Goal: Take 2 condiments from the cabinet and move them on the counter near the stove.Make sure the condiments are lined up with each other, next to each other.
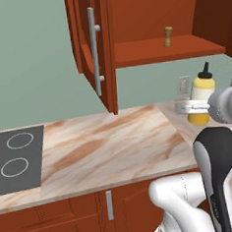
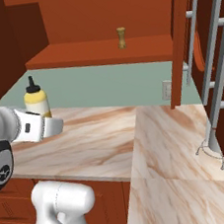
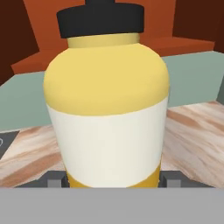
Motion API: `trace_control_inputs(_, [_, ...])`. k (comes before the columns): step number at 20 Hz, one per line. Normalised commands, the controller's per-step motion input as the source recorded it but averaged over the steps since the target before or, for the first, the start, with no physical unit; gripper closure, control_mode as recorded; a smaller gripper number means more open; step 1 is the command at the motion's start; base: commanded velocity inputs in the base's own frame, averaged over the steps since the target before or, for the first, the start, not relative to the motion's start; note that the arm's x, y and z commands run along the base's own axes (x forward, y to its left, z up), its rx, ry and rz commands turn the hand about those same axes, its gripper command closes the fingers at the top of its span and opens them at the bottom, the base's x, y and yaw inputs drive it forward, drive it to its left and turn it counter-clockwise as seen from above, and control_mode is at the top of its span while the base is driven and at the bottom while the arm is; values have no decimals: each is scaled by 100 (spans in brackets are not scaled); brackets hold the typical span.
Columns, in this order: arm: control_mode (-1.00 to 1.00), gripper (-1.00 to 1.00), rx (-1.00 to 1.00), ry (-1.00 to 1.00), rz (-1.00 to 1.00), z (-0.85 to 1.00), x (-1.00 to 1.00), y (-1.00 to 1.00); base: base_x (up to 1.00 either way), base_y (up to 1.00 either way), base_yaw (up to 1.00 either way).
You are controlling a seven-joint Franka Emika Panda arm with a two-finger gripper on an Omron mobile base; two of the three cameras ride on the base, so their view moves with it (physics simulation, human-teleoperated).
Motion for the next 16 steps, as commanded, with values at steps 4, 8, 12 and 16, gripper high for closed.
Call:
trace_control_inputs(4, [-100,100,0,6,8,-13,0,9,0,0,0])
trace_control_inputs(8, [-100,100,-1,3,5,-6,0,9,0,0,0])
trace_control_inputs(12, [-100,100,0,0,3,-10,0,4,0,0,0])
trace_control_inputs(16, [-100,100,0,3,1,-7,1,1,0,0,0])
